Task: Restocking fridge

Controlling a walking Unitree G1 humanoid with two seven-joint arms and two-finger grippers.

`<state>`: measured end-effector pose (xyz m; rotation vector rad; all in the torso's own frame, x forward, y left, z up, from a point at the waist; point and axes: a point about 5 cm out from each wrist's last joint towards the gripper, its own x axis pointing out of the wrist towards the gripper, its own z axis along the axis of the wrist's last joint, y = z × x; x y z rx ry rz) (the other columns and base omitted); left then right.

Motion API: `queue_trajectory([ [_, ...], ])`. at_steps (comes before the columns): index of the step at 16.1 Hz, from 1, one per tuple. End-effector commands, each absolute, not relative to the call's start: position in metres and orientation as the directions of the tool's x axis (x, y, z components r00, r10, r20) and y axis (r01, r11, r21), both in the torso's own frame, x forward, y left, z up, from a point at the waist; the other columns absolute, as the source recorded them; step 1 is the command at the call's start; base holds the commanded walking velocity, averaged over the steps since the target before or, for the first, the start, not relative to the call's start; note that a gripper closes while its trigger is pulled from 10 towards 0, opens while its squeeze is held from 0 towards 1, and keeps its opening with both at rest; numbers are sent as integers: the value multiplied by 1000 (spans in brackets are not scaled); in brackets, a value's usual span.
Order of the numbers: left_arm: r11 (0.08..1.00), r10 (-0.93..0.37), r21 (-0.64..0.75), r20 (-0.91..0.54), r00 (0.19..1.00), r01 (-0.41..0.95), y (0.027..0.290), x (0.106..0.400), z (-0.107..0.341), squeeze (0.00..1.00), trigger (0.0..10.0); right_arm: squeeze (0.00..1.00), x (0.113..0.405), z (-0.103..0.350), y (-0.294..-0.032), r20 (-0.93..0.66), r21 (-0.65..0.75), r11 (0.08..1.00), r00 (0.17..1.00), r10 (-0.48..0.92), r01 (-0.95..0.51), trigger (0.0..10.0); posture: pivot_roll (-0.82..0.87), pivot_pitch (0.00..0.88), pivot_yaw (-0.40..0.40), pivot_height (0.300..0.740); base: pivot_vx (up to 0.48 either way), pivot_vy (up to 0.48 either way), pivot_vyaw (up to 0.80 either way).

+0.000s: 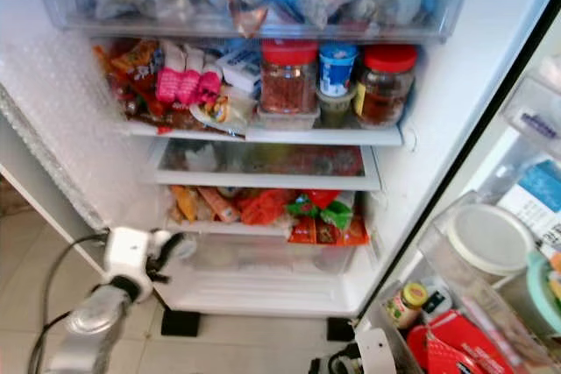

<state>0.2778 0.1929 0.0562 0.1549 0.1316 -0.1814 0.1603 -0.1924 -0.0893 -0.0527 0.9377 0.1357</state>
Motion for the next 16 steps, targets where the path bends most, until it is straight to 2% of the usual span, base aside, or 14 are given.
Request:
queue_trajectory([
  [1, 972, -147, 158, -162, 976, 173, 202, 273, 53, 0, 10000, 0, 113, -109, -186, -902, 49, 989, 420, 104, -140, 10000, -17, 59, 37, 635, 0, 0, 0],
  [7, 967, -158, 173, -160, 974, 185, 200, 275, 54, 0, 10000, 0, 113, -109, -185, -900, 56, 989, 421, 109, -136, 10000, -14, 56, 41, 635, 0, 0, 0],
  [10, 968, -151, 174, -164, 975, 180, 201, 276, 54, 0, 10000, 0, 113, -109, -185, -901, 56, 989, 421, 110, -138, 10000, -14, 52, 40, 635, 0, 425, 0],
  [11, 967, -149, 181, -160, 976, 177, 201, 276, 54, 0, 10000, 0, 113, -109, -185, -903, 57, 988, 414, 113, -146, 10000, -17, 54, 41, 635, 0, 0, 0],
  [14, 965, -158, 183, -161, 974, 187, 201, 276, 55, 0, 10000, 0, 113, -109, -184, -903, 57, 987, 414, 115, -149, 10000, -13, 57, 42, 635, 0, 0, -621],
  [16, 965, -160, 182, -158, 974, 188, 200, 276, 55, 0, 10000, 0, 113, -109, -184, -899, 59, 988, 422, 113, -139, 10000, -14, 60, 42, 635, 0, 0, 0],
])
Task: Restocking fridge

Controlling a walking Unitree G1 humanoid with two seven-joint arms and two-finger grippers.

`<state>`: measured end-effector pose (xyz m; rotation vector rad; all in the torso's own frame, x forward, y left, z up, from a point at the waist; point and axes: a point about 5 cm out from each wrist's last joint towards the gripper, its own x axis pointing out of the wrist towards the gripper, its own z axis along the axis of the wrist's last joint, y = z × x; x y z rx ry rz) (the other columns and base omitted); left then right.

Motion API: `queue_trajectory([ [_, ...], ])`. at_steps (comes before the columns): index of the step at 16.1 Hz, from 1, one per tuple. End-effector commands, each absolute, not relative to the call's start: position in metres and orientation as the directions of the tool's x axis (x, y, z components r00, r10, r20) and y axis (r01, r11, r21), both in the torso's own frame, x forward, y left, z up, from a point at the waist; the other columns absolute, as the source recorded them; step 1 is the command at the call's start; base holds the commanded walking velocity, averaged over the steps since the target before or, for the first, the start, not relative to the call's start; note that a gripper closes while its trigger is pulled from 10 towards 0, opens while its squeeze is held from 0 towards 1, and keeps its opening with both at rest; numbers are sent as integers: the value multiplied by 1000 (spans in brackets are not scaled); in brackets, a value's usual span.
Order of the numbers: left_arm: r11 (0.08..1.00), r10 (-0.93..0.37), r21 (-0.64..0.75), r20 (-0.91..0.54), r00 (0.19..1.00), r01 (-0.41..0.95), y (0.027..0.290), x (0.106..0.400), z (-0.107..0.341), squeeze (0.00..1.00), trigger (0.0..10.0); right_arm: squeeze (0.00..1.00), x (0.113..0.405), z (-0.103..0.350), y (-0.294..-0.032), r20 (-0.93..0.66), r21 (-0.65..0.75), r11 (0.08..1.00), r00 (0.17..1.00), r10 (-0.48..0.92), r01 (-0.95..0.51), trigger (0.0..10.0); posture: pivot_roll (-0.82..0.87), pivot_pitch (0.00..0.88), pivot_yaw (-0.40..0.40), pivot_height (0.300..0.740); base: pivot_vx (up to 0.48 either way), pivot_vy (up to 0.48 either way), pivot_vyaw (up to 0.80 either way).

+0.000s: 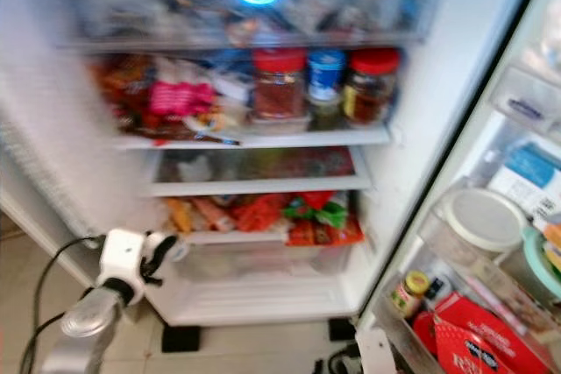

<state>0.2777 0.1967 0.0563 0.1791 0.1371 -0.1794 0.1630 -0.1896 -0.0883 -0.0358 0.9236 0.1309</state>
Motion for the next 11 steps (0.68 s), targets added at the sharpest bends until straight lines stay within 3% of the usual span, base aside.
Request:
queue_trajectory([
  [1, 964, -162, 185, -158, 974, 191, 199, 275, 55, 0, 10000, 0, 113, -109, -184, -899, 59, 989, 422, 113, -139, 10000, -14, 60, 42, 635, 0, 0, 0],
  [11, 952, -171, 239, -101, 980, 190, 196, 284, 72, 0, 10000, 0, 114, -109, -184, -900, 64, 989, 420, 116, -135, 10000, -11, 64, 45, 635, 0, 0, 0],
])
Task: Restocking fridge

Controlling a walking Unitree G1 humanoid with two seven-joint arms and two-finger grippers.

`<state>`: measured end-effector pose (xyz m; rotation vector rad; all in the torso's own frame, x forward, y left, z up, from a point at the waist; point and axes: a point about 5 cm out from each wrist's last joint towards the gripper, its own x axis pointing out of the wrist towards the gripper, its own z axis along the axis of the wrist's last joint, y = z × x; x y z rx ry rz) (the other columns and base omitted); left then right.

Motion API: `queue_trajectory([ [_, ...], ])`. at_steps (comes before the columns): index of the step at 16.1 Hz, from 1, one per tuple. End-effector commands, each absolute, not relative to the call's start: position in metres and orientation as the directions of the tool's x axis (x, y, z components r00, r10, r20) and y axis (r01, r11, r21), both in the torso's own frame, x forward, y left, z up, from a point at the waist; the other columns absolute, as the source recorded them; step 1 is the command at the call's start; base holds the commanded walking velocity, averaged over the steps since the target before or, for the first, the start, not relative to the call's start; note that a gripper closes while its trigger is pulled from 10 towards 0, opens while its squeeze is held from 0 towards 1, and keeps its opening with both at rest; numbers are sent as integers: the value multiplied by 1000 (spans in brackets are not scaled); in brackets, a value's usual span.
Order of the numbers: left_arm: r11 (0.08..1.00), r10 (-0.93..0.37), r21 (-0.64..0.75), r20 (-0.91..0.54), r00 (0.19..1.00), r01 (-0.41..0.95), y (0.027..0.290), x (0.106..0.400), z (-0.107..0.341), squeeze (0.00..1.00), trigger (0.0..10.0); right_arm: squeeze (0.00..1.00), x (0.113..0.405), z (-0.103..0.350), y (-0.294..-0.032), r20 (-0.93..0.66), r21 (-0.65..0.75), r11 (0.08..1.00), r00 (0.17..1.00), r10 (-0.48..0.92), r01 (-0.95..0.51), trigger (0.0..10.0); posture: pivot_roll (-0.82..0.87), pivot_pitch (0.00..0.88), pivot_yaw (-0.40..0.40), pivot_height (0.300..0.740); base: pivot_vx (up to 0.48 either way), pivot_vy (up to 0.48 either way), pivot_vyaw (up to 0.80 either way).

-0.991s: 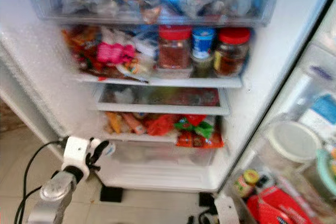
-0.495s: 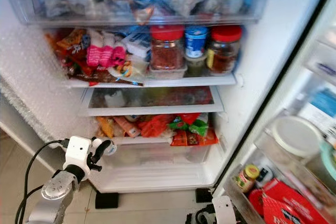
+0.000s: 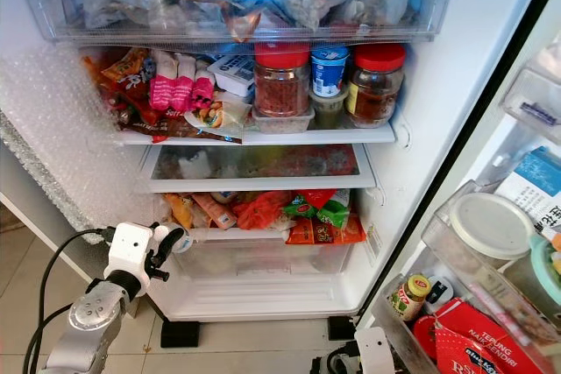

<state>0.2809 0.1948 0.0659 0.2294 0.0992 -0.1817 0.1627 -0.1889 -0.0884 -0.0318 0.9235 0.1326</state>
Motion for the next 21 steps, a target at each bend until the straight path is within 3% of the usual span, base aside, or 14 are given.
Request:
queue_trajectory([
  [1, 951, -172, 243, -101, 980, 191, 196, 284, 72, 0, 10000, 0, 114, -109, -184, -900, 64, 989, 420, 116, -135, 10000, -11, 65, 45, 635, 0, 0, 0],
  [6, 950, -173, 245, -105, 979, 194, 196, 284, 72, 0, 10000, 0, 115, -109, -184, -901, 62, 989, 419, 115, -138, 10000, -13, 65, 46, 635, 0, 0, 0],
  [21, 941, -207, 250, -111, 972, 229, 192, 284, 72, 0, 10000, 0, 115, -109, -183, -901, 65, 987, 417, 121, -145, 10000, -10, 57, 47, 635, 272, 0, 0],
])
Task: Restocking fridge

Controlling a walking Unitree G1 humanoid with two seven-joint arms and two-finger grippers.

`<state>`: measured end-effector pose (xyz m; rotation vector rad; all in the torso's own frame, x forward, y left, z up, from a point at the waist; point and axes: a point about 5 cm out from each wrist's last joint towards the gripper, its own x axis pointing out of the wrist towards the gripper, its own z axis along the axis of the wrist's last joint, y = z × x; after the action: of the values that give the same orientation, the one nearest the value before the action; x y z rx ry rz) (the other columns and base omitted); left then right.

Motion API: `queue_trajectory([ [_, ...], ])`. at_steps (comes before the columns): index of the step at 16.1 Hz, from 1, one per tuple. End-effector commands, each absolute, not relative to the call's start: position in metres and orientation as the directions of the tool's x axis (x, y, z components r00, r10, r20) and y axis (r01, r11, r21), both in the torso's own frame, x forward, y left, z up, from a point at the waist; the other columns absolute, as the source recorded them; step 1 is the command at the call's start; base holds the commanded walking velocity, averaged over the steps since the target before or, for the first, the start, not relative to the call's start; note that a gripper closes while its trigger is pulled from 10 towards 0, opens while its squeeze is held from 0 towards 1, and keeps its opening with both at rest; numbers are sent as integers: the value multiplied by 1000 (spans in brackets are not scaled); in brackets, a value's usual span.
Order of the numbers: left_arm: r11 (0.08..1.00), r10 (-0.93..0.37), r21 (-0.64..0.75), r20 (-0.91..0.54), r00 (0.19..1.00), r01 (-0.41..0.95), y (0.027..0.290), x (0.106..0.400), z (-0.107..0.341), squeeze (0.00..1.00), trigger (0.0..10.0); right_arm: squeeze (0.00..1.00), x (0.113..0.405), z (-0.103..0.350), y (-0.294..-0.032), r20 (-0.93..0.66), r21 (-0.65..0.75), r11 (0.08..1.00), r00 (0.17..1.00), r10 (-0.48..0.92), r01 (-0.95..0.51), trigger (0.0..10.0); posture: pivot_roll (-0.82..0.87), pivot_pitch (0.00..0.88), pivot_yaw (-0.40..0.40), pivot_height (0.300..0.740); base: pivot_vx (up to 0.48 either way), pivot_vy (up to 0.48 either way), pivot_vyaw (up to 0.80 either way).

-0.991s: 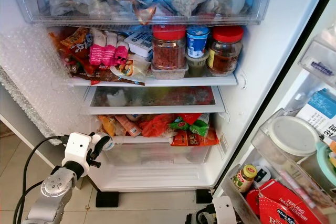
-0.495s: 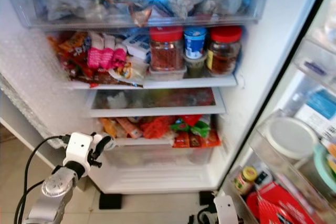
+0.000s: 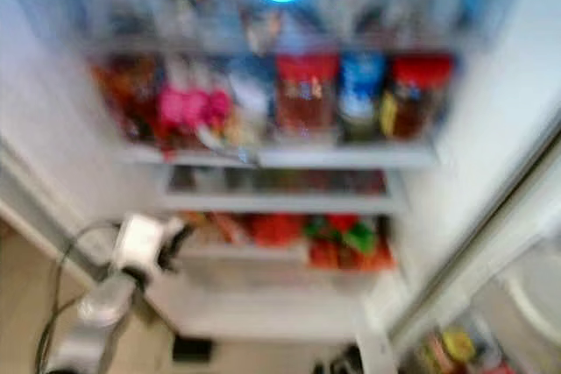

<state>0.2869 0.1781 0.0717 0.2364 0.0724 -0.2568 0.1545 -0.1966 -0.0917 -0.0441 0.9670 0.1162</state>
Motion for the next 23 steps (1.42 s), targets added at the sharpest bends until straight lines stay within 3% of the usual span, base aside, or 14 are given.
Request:
queue_trajectory([
  [1, 938, -218, 251, -112, 969, 240, 191, 283, 72, 0, 10000, 0, 115, -109, -183, -901, 65, 987, 417, 121, -146, 10000, -10, 55, 47, 635, 281, 0, 0],
  [3, 921, -255, 276, -108, 961, 275, 188, 283, 74, 0, 10000, 0, 115, -109, -183, -901, 66, 987, 416, 123, -148, 10000, -8, 56, 46, 635, 276, 0, 0],
  [5, 870, -381, 302, -90, 920, 390, 173, 280, 86, 0, 10000, 0, 115, -109, -182, -901, 67, 987, 415, 124, -149, 10000, -10, 58, 47, 635, 0, 0, 0],
  [7, 794, -510, 314, -120, 852, 520, 154, 275, 94, 0, 10000, 0, 114, -109, -182, -902, 68, 986, 414, 125, -150, 10000, -10, 62, 48, 635, 0, 0, 0],
  [8, 712, -616, 308, -160, 772, 632, 138, 266, 100, 0, 10000, 0, 114, -109, -182, -902, 69, 986, 414, 126, -150, 10000, -12, 63, 50, 635, 0, 0, 0],
  [13, 695, -632, 302, -174, 755, 652, 136, 264, 102, 0, 10000, 0, 114, -109, -182, -901, 69, 986, 414, 126, -151, 10000, -12, 63, 50, 635, 0, 0, 0],
  [14, 616, -668, 415, -177, 723, 670, 130, 266, 117, 0, 10000, 0, 114, -109, -182, -901, 70, 986, 414, 126, -148, 10000, -13, 68, 51, 635, 0, 0, 0],
  [15, 348, -740, 710, -193, 644, 612, 116, 273, 160, 0, 10000, 0, 115, -109, -181, -901, 73, 987, 415, 127, -144, 10000, -14, 68, 51, 635, 0, 0, 0],
  [17, 189, -762, 808, -238, 603, 558, 112, 275, 170, 0, 10000, 0, 116, -109, -181, -900, 74, 987, 417, 127, -142, 10000, -16, 67, 52, 635, 0, 0, 0],
  [20, 169, -766, 829, -230, 600, 533, 110, 279, 178, 0, 10000, 0, 116, -109, -181, -900, 74, 988, 418, 125, -136, 10000, -17, 66, 54, 635, 0, 0, 0],
  [23, 135, -729, 821, -297, 617, 555, 119, 278, 155, 0, 10000, 0, 116, -109, -180, -900, 79, 988, 416, 129, -135, 10000, -22, 68, 56, 635, 0, 0, 0],
])
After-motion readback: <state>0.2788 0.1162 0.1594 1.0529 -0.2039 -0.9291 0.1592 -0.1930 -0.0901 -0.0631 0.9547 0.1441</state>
